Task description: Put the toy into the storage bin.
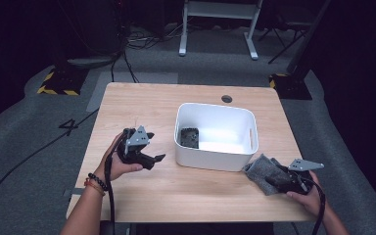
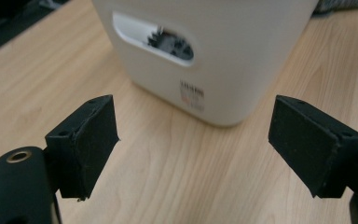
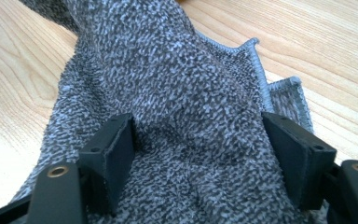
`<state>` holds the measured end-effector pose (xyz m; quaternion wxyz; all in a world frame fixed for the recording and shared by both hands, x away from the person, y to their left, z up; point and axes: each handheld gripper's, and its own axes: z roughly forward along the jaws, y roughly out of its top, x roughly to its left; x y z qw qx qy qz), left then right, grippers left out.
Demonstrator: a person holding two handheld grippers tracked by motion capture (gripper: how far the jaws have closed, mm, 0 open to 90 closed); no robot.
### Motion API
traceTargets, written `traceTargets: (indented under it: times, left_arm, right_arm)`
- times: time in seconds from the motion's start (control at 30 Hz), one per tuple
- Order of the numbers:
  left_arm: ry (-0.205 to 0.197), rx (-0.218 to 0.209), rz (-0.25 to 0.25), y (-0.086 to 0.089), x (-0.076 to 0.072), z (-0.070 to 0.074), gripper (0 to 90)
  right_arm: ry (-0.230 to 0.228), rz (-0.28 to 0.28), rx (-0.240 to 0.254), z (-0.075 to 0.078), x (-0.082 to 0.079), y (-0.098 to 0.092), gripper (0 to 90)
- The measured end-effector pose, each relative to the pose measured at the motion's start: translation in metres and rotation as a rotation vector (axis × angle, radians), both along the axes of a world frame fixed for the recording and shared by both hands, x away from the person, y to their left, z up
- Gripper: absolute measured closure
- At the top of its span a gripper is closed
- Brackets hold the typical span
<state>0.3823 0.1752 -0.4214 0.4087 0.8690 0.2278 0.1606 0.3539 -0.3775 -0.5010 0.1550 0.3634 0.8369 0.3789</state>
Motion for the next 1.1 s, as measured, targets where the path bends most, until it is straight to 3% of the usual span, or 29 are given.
traceTargets:
  times: [0.07, 0.2, 0.23, 0.37, 0.67, 1.1]
  left_arm:
    - [0.008, 0.04, 0.016, 0.0, -0.004, -0.008, 15.9]
    - [0.033, 0.055, 0.037, 0.003, -0.009, -0.022, 15.9]
    - [0.056, 0.07, 0.037, 0.003, -0.01, -0.024, 15.8]
    - [0.058, 0.102, 0.047, 0.007, -0.017, -0.034, 16.0]
    - [0.068, 0.139, 0.134, 0.021, -0.031, -0.058, 16.0]
    - [0.12, 0.1, 0.244, 0.041, -0.044, -0.079, 16.1]
  right_arm:
    - [-0.001, 0.001, 0.002, 0.0, 0.0, 0.0, 27.9]
    - [-0.001, 0.002, 0.0, 0.0, 0.0, 0.0, 27.9]
    - [-0.001, 0.003, 0.0, 0.0, 0.0, 0.0, 27.9]
    - [-0.002, 0.0, -0.004, 0.0, 0.0, 0.0, 27.9]
    - [0.001, -0.005, -0.013, 0.001, 0.0, 0.001, 27.5]
    - [-0.003, -0.001, -0.004, 0.0, 0.0, 0.0, 27.4]
